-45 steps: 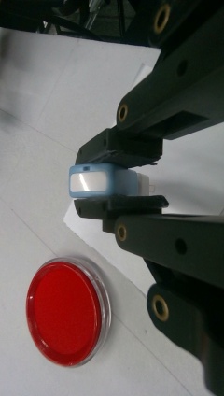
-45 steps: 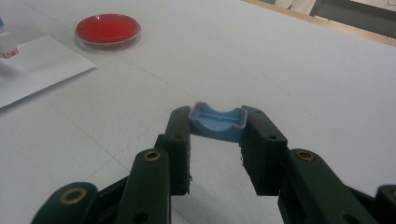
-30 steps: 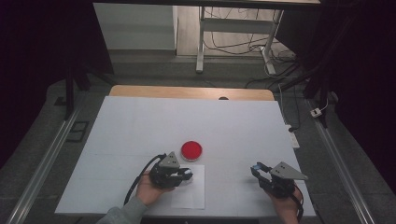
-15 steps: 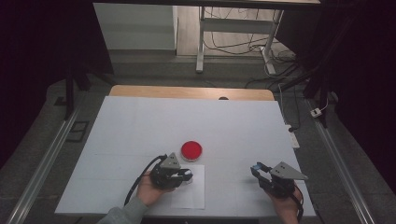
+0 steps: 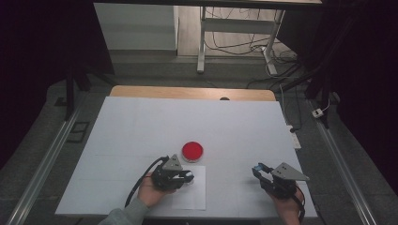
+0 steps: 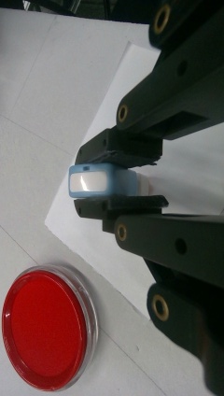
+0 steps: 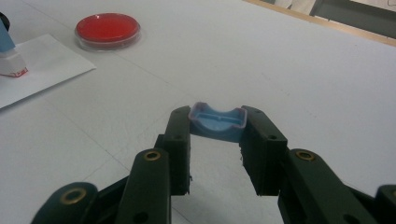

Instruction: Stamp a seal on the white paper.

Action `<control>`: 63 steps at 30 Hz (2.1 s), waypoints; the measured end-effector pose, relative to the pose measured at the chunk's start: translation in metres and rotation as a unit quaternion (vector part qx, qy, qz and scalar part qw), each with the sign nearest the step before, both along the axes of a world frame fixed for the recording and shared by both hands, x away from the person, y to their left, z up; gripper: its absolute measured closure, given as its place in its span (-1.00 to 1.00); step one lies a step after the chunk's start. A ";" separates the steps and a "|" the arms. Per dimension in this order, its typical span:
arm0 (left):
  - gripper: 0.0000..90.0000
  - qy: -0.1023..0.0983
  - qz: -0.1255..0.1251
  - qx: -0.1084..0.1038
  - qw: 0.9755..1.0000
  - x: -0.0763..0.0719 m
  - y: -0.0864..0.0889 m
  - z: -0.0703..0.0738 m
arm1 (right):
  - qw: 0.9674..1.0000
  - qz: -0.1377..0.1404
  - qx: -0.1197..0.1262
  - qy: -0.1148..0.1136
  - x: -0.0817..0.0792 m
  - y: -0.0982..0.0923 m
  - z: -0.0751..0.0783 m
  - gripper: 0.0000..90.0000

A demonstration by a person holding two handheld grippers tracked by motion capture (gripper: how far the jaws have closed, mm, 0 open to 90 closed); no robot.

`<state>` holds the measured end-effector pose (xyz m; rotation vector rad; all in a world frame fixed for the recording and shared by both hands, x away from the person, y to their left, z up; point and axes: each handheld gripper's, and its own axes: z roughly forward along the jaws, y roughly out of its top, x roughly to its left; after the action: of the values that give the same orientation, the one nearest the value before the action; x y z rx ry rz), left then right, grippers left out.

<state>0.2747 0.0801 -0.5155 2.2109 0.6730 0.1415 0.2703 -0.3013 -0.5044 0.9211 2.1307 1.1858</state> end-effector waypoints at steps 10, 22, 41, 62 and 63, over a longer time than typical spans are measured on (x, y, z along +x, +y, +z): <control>0.69 -0.005 -0.003 0.020 1.000 -0.001 -0.004 -0.001 | 1.000 0.000 -0.001 0.000 0.000 0.000 0.000 0.43; 0.70 -0.009 -0.003 0.034 0.999 -0.003 -0.008 0.000 | 1.000 0.001 -0.001 -0.001 0.000 0.001 0.000 0.43; 0.70 -0.007 -0.007 0.042 0.999 -0.002 -0.009 0.000 | 1.000 0.000 -0.004 -0.001 0.000 0.001 0.000 0.43; 0.70 -0.011 -0.006 0.047 0.999 -0.003 -0.009 0.001 | 1.000 0.000 -0.002 0.000 0.000 0.000 0.000 0.43; 0.70 -0.012 -0.004 0.047 0.999 -0.004 -0.009 0.001 | 1.000 0.000 -0.002 0.000 0.000 0.000 0.000 0.43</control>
<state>0.2708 0.0708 -0.5150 2.2978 0.6549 0.1990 0.2701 -0.3009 -0.5043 0.9192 2.1334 1.1816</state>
